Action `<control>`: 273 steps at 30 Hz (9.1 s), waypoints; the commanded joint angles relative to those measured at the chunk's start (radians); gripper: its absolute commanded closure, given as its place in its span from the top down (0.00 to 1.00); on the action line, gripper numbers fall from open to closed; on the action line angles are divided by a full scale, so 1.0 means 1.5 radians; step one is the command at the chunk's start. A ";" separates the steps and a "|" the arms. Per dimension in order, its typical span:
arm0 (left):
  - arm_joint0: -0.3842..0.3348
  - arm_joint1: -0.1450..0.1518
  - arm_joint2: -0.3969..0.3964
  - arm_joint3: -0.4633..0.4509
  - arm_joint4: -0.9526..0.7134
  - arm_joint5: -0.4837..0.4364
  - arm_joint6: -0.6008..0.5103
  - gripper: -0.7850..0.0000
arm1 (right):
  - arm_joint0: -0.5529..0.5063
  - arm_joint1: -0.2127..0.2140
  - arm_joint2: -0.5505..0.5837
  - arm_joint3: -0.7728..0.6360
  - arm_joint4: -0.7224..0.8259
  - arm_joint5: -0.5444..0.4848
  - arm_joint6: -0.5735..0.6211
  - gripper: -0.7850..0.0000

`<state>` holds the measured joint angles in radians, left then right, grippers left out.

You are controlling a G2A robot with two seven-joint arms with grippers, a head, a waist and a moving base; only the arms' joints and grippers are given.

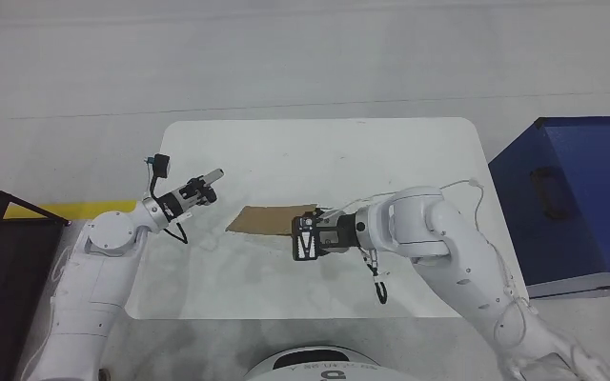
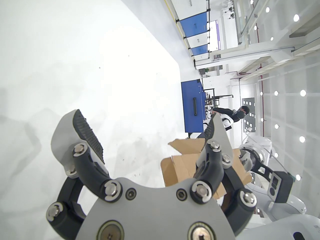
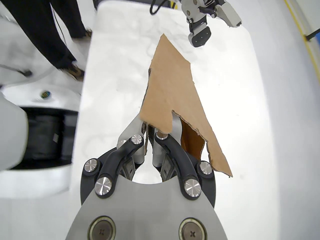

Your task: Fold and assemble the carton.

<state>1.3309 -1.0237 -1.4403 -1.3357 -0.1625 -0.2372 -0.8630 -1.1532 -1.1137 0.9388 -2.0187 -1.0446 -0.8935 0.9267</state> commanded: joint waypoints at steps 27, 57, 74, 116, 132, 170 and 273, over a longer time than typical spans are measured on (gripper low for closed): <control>-0.009 0.001 0.003 -0.043 0.025 -0.003 0.047 1.00 | 0.419 0.050 -0.376 -0.011 -0.233 -0.079 -0.079 0.00; -0.026 -0.001 0.053 -0.150 0.081 -0.015 0.005 1.00 | 0.567 0.061 -0.513 0.063 -0.204 -0.079 -0.183 0.00; -0.074 -0.004 0.120 -0.215 0.166 0.036 -0.052 0.68 | 0.560 0.042 -0.513 0.041 -0.225 -0.079 -0.138 0.00; 0.104 0.003 -0.026 -0.235 0.690 -0.304 0.456 1.00 | 0.333 0.165 -0.253 0.084 -0.205 0.157 -0.379 0.00; 0.067 -0.019 0.138 -0.267 1.040 -0.229 0.701 0.55 | 0.310 0.141 -0.246 0.113 -0.209 0.143 -0.411 0.00; -0.030 -0.004 0.071 -0.174 0.408 -0.367 0.185 0.00 | 0.151 0.165 -0.079 0.037 -0.276 0.159 -0.537 1.00; -0.279 0.144 0.427 -0.047 0.098 -0.516 0.036 1.00 | 0.186 0.121 -0.091 0.329 0.500 0.024 -0.137 0.00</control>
<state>0.9159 -0.8070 -0.8034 -1.4172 -0.0186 -1.0122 -0.8081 -0.8789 -0.9316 0.8049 -1.5258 -0.2839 -0.8616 0.7105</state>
